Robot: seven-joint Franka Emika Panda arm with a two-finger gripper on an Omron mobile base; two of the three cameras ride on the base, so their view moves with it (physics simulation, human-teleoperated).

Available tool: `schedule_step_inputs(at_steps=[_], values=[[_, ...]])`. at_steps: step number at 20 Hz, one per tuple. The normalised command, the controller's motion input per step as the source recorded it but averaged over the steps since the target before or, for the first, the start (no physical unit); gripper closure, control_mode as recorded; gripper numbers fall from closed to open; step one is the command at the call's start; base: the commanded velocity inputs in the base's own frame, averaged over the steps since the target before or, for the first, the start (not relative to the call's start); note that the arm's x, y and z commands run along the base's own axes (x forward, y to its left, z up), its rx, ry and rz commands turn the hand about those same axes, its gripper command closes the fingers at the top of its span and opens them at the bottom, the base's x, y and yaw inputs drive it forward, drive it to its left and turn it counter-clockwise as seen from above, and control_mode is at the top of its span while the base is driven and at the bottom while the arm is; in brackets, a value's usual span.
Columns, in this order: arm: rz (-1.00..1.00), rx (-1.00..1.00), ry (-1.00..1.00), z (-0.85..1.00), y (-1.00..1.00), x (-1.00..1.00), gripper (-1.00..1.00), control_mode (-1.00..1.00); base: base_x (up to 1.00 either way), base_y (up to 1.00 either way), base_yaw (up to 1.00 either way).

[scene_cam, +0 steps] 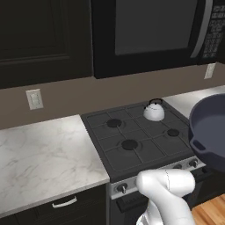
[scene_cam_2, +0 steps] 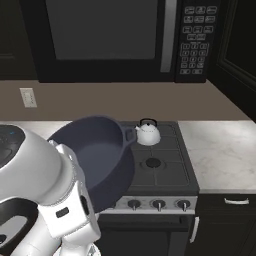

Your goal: Pick the kettle from the cabinet and place it on a stove burner. Then pick the pot from the counter and place it on another stove burner. Finally, turn both burners on.

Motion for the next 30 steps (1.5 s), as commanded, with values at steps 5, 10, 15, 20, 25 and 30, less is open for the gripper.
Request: schedule_step_inputs(at_steps=[5,10,15,20,25,30], values=[[0.00,0.00,0.03,0.00,-0.01,0.21,1.00,-1.00,0.00,0.00,0.00],[0.00,0.00,0.05,0.00,0.00,0.47,1.00,-1.00,0.00,0.00,0.00],[0.01,0.00,0.01,0.00,-0.07,0.32,1.00,-1.00,0.00,0.00,0.00],[0.05,0.01,-0.02,0.00,-0.25,0.27,1.00,-1.00,0.00,0.00,0.00],[0.04,0.03,0.00,0.00,-0.21,0.37,1.00,-1.00,0.00,0.00,0.00],[0.00,0.01,0.00,0.00,-0.07,0.44,1.00,-1.00,0.00,0.00,0.00]])
